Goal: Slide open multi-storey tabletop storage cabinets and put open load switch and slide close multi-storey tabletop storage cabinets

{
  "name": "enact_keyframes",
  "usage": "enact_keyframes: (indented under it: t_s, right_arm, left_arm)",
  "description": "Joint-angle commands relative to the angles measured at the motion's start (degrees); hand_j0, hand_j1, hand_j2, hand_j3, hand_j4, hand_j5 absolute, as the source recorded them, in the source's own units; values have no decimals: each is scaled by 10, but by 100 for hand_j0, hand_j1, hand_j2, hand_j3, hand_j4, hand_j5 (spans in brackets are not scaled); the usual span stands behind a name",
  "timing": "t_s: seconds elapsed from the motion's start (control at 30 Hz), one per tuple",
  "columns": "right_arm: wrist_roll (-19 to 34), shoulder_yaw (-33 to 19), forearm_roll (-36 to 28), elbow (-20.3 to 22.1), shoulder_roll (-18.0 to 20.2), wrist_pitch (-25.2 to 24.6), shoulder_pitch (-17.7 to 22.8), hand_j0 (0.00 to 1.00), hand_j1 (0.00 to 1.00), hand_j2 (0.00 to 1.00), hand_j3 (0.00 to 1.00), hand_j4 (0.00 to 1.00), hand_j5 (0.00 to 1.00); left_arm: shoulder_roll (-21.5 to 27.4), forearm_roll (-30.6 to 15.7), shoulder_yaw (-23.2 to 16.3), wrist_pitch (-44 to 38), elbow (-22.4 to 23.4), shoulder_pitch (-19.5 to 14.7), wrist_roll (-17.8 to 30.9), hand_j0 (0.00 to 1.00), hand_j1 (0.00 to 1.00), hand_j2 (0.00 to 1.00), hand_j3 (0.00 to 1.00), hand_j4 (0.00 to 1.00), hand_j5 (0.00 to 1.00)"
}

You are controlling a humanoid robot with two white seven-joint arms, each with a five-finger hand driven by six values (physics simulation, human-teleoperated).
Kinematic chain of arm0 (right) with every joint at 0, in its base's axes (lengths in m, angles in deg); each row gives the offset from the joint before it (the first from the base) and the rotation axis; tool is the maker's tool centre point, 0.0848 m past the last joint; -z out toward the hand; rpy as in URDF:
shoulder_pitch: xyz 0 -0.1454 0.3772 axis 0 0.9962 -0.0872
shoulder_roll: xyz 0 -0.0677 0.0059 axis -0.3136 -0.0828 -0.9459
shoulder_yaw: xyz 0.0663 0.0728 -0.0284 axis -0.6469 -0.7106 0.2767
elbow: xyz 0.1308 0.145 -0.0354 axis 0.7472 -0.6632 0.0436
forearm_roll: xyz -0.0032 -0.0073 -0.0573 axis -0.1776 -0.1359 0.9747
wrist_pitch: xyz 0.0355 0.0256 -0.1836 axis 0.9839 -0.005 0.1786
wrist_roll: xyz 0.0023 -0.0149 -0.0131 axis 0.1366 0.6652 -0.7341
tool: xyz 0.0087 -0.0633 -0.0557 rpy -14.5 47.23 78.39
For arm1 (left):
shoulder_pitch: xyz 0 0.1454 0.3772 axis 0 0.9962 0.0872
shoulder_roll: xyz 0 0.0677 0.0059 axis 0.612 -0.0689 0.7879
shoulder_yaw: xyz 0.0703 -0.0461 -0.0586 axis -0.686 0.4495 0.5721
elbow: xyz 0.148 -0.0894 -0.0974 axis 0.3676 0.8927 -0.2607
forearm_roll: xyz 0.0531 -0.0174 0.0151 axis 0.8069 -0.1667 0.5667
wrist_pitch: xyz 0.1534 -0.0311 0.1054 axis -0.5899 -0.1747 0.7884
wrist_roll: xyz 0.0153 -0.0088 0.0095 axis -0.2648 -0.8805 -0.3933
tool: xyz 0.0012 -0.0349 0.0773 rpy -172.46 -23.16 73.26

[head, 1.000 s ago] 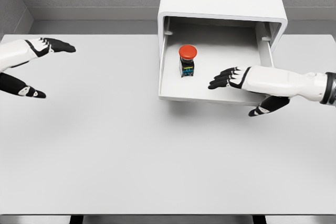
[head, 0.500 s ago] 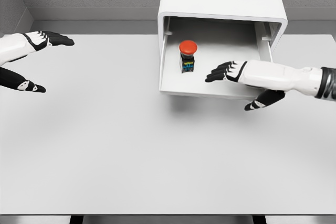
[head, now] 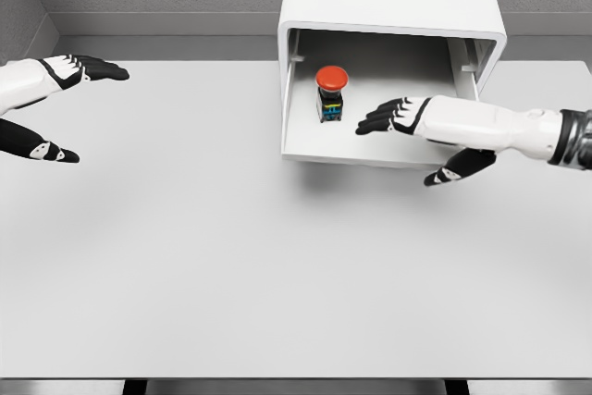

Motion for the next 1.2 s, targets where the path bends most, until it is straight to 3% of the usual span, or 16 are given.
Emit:
enact_keyframes:
  t_s: [0.0, 0.57, 0.67, 1.17]
  right_arm:
    - [0, -1, -3, -3, -1, -1, -1, 100, 100, 100, 100, 100, 100]
    - [24, -12, 1, -64, -52, -1, -19, 100, 100, 100, 100, 100, 100]
    - [25, -12, 1, -75, -57, -1, -23, 100, 100, 100, 100, 100, 100]
    - [42, -21, 7, -124, -99, -1, -40, 100, 100, 100, 100, 100, 100]
  left_arm:
    - [2, -4, 0, -1, 0, 0, 0, 100, 100, 100, 100, 100, 100]
    - [-16, -10, -1, -1, 5, 25, 0, 100, 100, 100, 100, 100, 100]
    - [-43, -4, -4, -1, 5, 24, 30, 100, 100, 100, 100, 100, 100]
    - [-40, -5, 2, -1, 4, 40, 53, 100, 100, 100, 100, 100, 100]
